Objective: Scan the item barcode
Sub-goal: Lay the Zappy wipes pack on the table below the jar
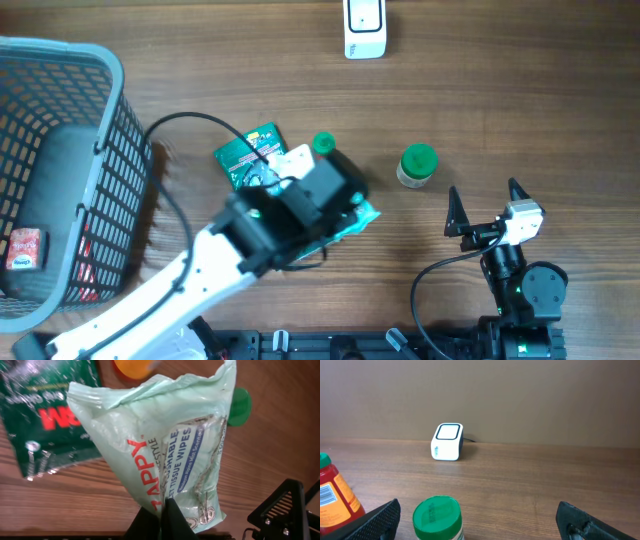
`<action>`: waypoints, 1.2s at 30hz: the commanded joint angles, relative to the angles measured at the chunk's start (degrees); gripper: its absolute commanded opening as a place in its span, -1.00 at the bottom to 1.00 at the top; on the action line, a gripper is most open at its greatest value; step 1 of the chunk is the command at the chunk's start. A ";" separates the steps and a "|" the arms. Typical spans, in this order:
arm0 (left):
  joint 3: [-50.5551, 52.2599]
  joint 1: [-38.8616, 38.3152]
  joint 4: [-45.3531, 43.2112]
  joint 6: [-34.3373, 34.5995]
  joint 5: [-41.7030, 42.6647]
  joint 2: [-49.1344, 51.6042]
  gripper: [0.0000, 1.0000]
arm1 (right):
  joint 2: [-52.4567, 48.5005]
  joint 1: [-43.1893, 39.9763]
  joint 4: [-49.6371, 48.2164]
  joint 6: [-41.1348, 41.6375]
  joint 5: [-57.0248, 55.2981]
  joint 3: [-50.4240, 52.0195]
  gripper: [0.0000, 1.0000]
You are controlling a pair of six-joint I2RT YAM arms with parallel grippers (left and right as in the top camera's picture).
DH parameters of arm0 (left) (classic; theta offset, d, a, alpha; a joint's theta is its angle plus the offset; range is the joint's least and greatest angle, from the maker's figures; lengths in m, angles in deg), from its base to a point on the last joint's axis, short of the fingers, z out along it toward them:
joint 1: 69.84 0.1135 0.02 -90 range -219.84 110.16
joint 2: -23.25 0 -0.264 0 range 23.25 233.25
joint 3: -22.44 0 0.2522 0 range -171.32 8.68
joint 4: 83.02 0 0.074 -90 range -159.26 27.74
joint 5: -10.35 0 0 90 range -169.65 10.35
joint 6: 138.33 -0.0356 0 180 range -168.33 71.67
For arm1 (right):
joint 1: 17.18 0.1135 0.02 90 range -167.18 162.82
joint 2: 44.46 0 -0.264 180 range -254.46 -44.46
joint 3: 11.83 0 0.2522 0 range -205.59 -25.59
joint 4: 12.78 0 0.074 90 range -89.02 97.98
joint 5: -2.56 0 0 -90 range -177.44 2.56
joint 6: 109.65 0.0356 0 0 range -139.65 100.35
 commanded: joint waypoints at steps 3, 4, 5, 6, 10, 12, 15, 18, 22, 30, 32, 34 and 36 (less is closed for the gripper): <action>-0.04 -4.70 -4.28 13.66 -7.32 6.43 -0.92 | 0.26 -0.07 -0.17 -0.68 -0.24 0.07 1.00; -0.04 -4.70 -4.66 14.82 -7.32 7.56 -0.92 | 0.26 -0.07 -0.17 -0.70 -0.24 0.07 0.99; -0.04 -4.70 -4.85 16.81 -7.28 9.09 -0.92 | 0.26 -0.07 -0.17 -0.70 -0.24 0.07 1.00; -0.04 -4.70 -4.87 18.23 -7.26 10.21 -0.92 | 0.26 -0.07 -0.17 -0.70 -0.24 0.07 1.00; -0.04 -4.70 -6.29 20.72 -6.93 14.08 -0.92 | 0.26 -0.07 -0.20 -0.68 -0.24 0.07 1.00; -0.04 -4.70 -9.46 20.70 -6.80 16.17 -0.92 | 0.26 -0.07 -0.17 -0.68 -0.24 0.07 1.00; -0.04 -4.48 -13.75 20.72 -5.73 19.30 -0.92 | 0.26 -0.07 -0.17 -0.68 -0.24 0.07 1.00; -0.04 -4.48 -16.09 20.74 -3.17 22.32 -0.92 | 0.26 -0.07 -0.20 -0.68 -0.24 0.07 0.99; -0.04 -4.48 -18.03 20.72 -3.50 26.51 -0.92 | 0.26 -0.07 -0.20 -0.68 -0.24 0.04 0.99; -0.04 -4.52 -20.17 20.70 -6.29 32.11 -0.24 | 0.26 -0.07 -0.20 -0.68 -0.24 0.07 0.99; -0.07 -4.55 -20.31 20.55 -5.75 32.02 -0.16 | 0.26 -0.07 -0.17 -0.70 -0.24 0.07 1.00; -0.07 -4.55 -20.06 20.15 -2.86 31.56 0.06 | 0.26 -0.07 -0.17 -0.70 -0.24 0.07 1.00; -0.07 -4.55 -20.00 16.92 -2.54 30.42 0.37 | 0.26 -0.07 -0.20 -0.70 -0.24 0.07 1.00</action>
